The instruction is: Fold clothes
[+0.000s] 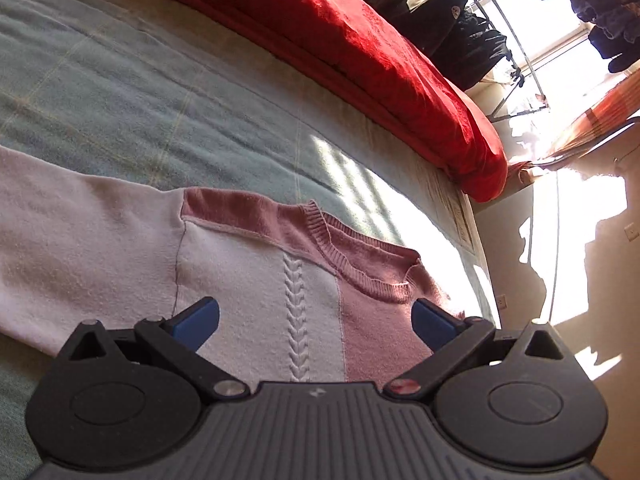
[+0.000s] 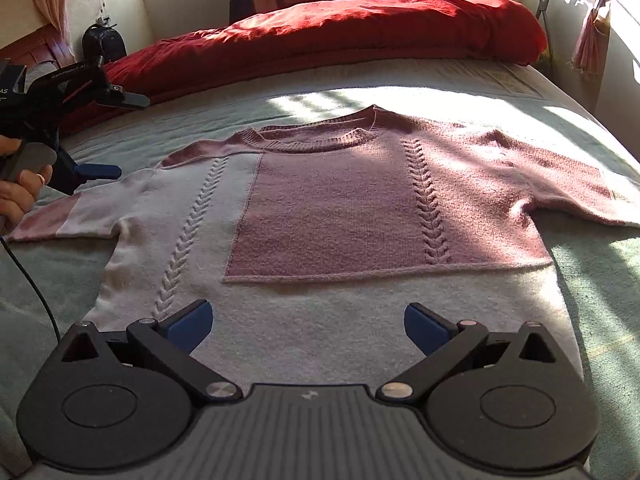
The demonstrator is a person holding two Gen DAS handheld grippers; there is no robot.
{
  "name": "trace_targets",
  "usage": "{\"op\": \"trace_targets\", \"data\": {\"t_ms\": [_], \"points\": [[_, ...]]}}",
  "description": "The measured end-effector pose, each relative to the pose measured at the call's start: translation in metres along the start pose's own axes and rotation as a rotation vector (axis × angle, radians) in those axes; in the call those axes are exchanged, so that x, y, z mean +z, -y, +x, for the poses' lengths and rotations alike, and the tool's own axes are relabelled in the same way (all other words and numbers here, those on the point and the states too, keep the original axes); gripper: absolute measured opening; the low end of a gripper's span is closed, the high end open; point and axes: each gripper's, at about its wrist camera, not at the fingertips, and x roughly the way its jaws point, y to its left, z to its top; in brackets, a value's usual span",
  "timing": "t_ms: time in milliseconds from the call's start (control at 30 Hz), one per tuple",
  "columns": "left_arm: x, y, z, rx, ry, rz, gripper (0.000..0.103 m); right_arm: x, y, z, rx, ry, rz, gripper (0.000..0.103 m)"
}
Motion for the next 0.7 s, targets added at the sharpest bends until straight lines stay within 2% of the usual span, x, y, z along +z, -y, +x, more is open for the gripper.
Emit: {"op": "trace_targets", "data": {"t_ms": [200,300,400,567,600,700], "points": [[0.018,-0.024,0.050,0.019,-0.046,-0.058,0.101,0.012,0.000,0.022,0.042,-0.011,0.019,0.103],[0.029,-0.031,0.063,0.069,-0.028,-0.039,0.100,0.016,0.003,0.030,0.052,-0.009,0.024,0.103],[0.044,-0.022,0.068,0.104,-0.001,-0.039,0.100,0.019,0.007,0.034,0.044,-0.005,0.031,0.103],[0.056,0.012,0.084,-0.015,-0.047,0.027,0.101,0.020,0.012,0.040,0.041,-0.001,0.047,0.103],[0.056,0.017,0.092,-0.017,-0.067,0.040,0.101,0.020,0.013,0.043,0.039,-0.007,0.052,0.103],[0.058,0.017,0.115,0.045,-0.092,0.057,0.100,0.018,0.018,0.049,0.034,-0.029,0.073,0.103]]}}
